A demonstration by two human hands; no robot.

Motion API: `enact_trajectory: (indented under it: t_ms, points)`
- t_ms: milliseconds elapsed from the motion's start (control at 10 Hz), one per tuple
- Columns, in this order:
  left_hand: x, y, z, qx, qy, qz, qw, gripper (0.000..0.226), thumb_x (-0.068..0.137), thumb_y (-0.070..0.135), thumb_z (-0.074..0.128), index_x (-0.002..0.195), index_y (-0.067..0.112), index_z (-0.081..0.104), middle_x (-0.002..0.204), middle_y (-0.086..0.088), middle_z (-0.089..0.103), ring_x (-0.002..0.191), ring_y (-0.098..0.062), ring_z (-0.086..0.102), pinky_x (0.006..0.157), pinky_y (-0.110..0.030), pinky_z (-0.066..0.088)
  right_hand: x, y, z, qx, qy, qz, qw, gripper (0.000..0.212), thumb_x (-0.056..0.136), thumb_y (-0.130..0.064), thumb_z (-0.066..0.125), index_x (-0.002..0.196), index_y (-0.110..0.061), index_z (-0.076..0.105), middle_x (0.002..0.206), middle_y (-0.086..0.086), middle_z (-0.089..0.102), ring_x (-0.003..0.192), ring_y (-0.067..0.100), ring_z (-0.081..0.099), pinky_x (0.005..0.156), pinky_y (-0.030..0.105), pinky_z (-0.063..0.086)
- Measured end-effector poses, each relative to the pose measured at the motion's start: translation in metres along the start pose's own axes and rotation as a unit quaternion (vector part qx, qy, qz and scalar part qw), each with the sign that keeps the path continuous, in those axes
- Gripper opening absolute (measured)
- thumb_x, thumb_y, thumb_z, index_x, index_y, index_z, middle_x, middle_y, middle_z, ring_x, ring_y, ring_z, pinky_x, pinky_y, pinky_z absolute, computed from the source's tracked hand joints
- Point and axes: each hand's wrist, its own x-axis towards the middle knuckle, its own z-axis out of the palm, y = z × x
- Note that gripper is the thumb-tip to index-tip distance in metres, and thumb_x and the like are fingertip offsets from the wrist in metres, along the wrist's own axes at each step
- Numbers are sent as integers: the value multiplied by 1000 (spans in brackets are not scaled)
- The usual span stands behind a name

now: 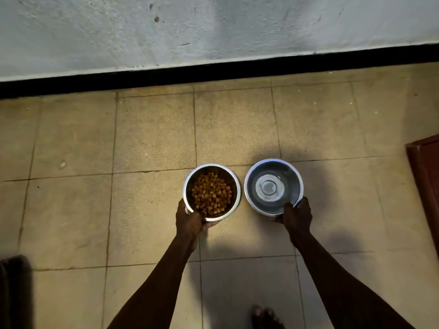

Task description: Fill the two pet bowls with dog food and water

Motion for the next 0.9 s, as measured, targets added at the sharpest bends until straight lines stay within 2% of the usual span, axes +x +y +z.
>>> enact_trajectory:
  t_ms: [100,200,300,400,500,600,700,800,900]
  points:
    - [3,-2,-2,8,-1,-4,1000,67,85,-16,62,137,25,54,136,-20,61,107,-47,68,45,-27,54,-1,0,6,7,-3,12,1000,20,88,-13,61,104,-23,54,97,-1,58,92,36,68,69,59,63]
    - [6,-8,-3,-5,-10,-13,1000,66,86,-16,61,135,28,54,136,-20,61,113,-57,65,55,-36,61,-2,3,7,8,2,4,1000,22,84,-24,64,104,-30,55,100,-2,62,95,35,69,74,59,62]
    - [5,-7,-3,-5,-18,-16,1000,62,88,-17,61,130,29,53,134,-15,61,108,-49,71,72,-54,65,-1,3,11,25,-22,18,999,30,93,-20,67,121,-22,55,113,5,62,99,33,69,72,58,63]
    - [5,-4,-1,-5,-30,-19,999,61,92,-18,58,132,27,51,133,-12,60,112,-47,70,81,-63,62,-6,-1,12,7,-32,19,999,32,95,-25,70,122,-18,54,114,8,61,102,36,70,72,54,64]
    - [8,-3,1,-2,-40,-20,999,58,93,-18,57,135,23,55,129,-16,64,107,-47,72,84,-67,60,-5,4,11,10,-53,29,998,50,89,-41,74,128,-19,51,120,9,63,104,35,69,76,54,64]
    - [0,1,2,8,-21,-31,999,37,98,-7,61,124,19,59,111,-19,73,95,-44,76,91,-66,57,-8,-4,7,21,-58,54,997,58,85,-53,74,128,-21,50,116,7,63,101,31,69,81,53,63]
    - [-20,15,-7,80,44,-89,992,47,92,13,75,130,22,49,118,-27,71,95,-42,72,79,-51,62,-23,-22,-9,38,-49,73,995,51,92,-41,73,130,-16,51,106,10,65,92,33,73,81,50,63]
    - [-44,40,-14,234,76,-32,969,88,82,35,84,154,20,37,127,-13,63,116,-35,66,91,-42,59,-46,-48,-28,-36,-44,24,998,64,89,-53,69,133,-10,53,112,18,73,104,38,71,95,46,56]
    - [-87,88,-9,318,55,36,946,74,94,32,74,155,11,37,113,-12,63,121,-33,62,91,-30,45,-79,-86,-49,-104,-31,-22,994,51,97,-39,66,130,-3,57,121,18,72,115,34,67,94,29,42]
